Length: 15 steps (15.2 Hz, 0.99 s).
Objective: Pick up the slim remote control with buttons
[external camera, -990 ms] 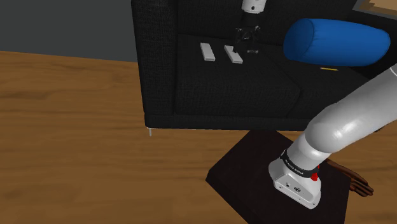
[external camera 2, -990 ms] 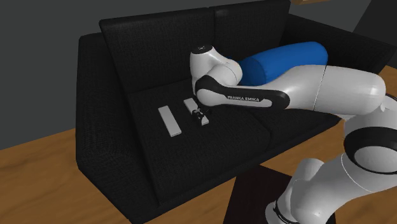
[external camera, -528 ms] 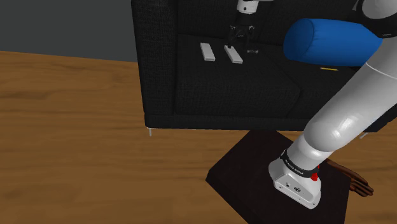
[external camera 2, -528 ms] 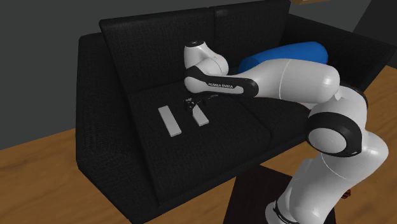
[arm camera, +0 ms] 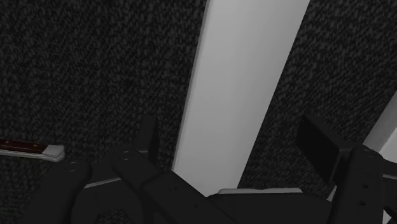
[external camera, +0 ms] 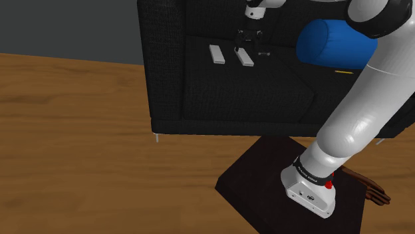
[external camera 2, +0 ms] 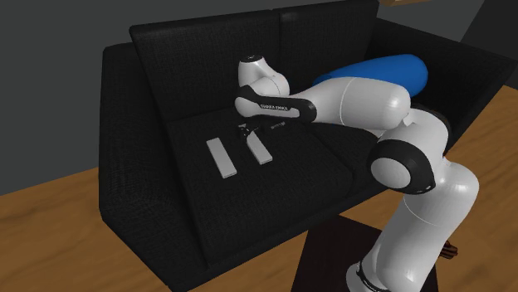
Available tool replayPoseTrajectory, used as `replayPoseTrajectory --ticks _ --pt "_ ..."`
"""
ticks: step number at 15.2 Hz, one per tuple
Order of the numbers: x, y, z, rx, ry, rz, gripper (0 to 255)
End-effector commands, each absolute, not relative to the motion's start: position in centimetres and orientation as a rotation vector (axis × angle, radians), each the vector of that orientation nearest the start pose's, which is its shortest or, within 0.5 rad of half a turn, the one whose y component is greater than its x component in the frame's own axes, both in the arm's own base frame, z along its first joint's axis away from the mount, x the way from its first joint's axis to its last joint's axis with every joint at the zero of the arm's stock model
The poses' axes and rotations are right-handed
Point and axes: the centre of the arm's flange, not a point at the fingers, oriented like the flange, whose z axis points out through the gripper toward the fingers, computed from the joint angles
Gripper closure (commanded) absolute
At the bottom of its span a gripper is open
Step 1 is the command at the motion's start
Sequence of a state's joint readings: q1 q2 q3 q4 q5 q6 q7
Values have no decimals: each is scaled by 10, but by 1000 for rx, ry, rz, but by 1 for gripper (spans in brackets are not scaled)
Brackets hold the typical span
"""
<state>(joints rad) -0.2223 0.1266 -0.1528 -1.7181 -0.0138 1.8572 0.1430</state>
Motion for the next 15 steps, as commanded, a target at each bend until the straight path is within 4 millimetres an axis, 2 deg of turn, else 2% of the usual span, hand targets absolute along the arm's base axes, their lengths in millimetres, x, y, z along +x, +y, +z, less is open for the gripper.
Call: replayPoseTrajectory --ticks 1,3,5,6,15 --pt "562 -219 497 -3071 807 -17 0" --pt "562 -219 484 -3071 807 -17 0" --pt "562 -219 484 -3071 807 -17 0" --pt "562 -219 484 -3071 807 -17 255" --pt "562 -219 484 -3071 807 -17 255"
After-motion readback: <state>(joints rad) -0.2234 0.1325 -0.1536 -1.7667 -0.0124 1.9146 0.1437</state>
